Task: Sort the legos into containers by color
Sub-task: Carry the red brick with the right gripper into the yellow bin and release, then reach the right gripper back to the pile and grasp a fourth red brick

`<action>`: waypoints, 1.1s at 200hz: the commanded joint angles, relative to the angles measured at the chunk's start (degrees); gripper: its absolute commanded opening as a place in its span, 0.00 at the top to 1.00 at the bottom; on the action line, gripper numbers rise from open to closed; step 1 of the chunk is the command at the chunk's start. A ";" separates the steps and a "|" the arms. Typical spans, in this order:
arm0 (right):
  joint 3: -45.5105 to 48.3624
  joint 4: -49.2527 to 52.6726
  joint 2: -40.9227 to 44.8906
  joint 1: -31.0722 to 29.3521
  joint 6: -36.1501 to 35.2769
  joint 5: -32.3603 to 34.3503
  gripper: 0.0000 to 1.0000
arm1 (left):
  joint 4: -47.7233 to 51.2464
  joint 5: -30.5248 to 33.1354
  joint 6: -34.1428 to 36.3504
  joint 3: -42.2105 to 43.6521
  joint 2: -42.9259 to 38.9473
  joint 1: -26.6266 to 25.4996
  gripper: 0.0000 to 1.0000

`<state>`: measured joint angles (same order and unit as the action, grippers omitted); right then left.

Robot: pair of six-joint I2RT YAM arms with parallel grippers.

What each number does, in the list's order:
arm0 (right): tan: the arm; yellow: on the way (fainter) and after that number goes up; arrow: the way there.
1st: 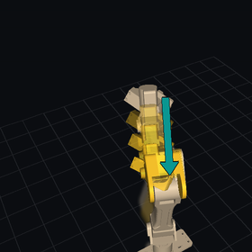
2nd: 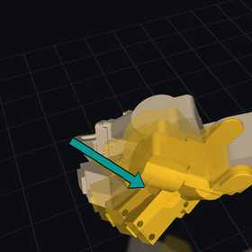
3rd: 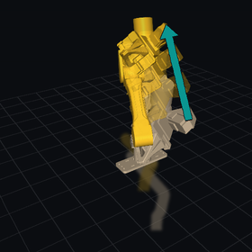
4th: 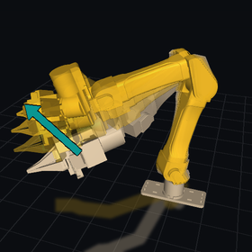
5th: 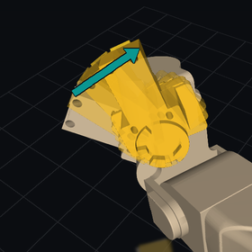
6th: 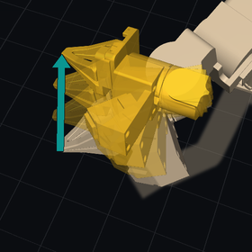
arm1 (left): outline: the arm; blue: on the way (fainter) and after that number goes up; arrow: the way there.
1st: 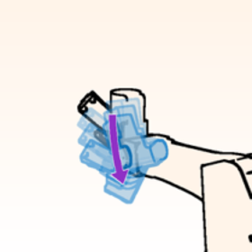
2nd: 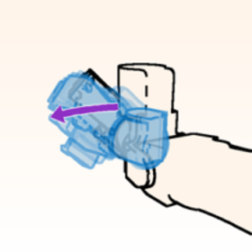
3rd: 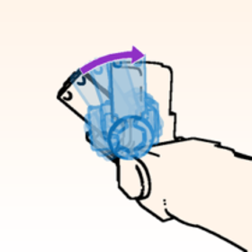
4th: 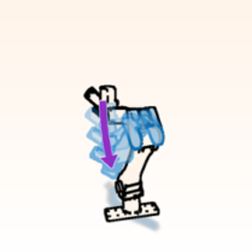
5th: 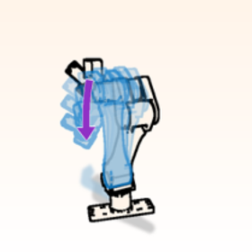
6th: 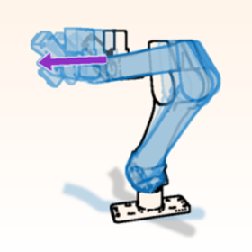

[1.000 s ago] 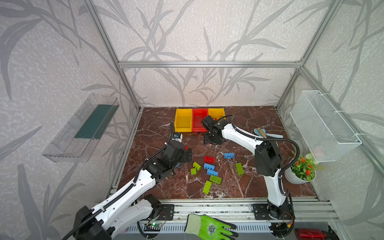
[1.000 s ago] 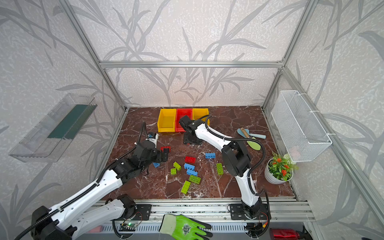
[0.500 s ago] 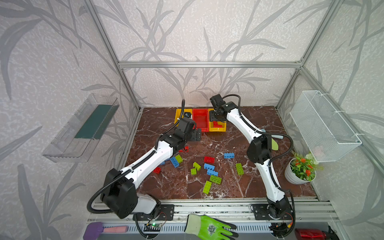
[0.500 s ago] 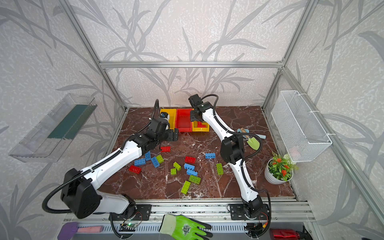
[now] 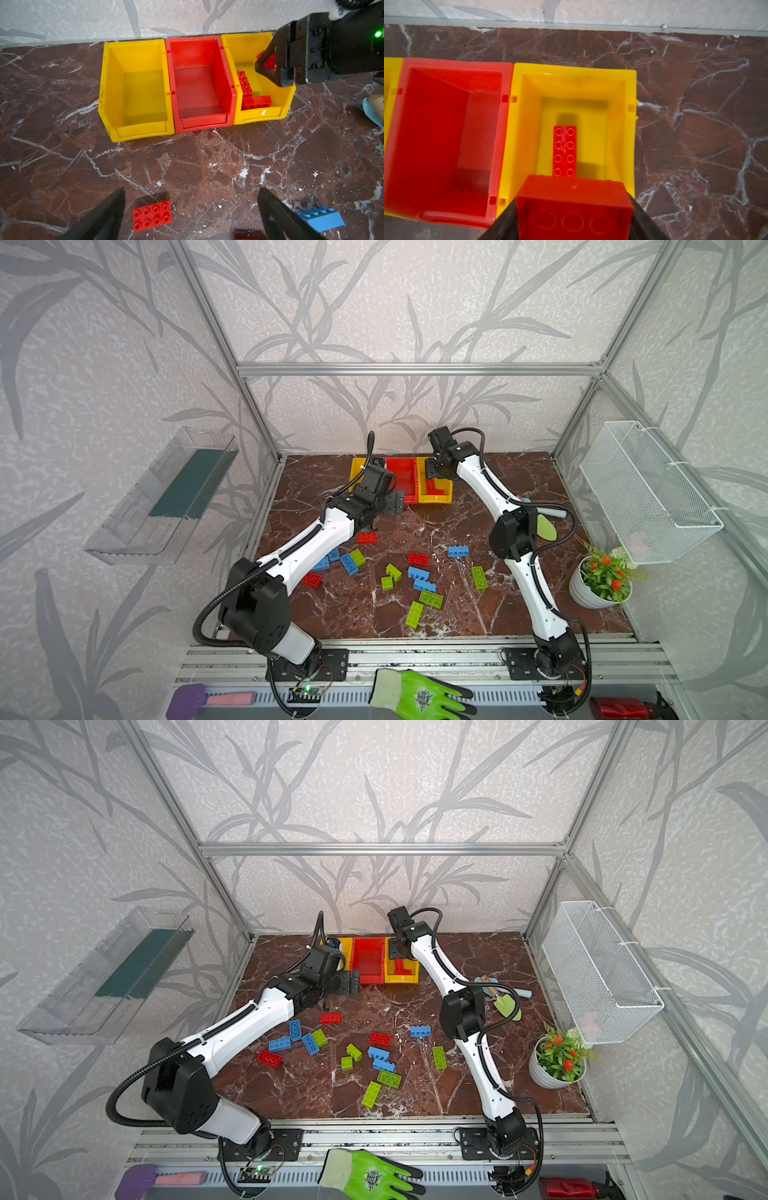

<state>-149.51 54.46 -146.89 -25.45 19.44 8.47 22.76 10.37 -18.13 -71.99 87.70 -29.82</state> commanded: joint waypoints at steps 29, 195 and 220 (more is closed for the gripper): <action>-1.11 -0.93 -1.43 0.23 -1.16 -1.78 0.54 | 1.85 0.89 -1.03 -1.16 -0.07 0.31 0.01; -3.22 2.79 2.03 -0.67 -1.40 -3.64 0.11 | 1.14 1.48 -2.45 6.52 -8.16 1.09 0.01; 1.20 4.76 6.09 -2.90 -1.01 -3.42 0.11 | -0.03 1.24 -3.89 10.96 -12.34 1.24 0.01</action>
<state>-151.13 55.86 -147.87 -26.02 18.57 4.40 23.59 11.35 -20.18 -64.53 79.81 -28.93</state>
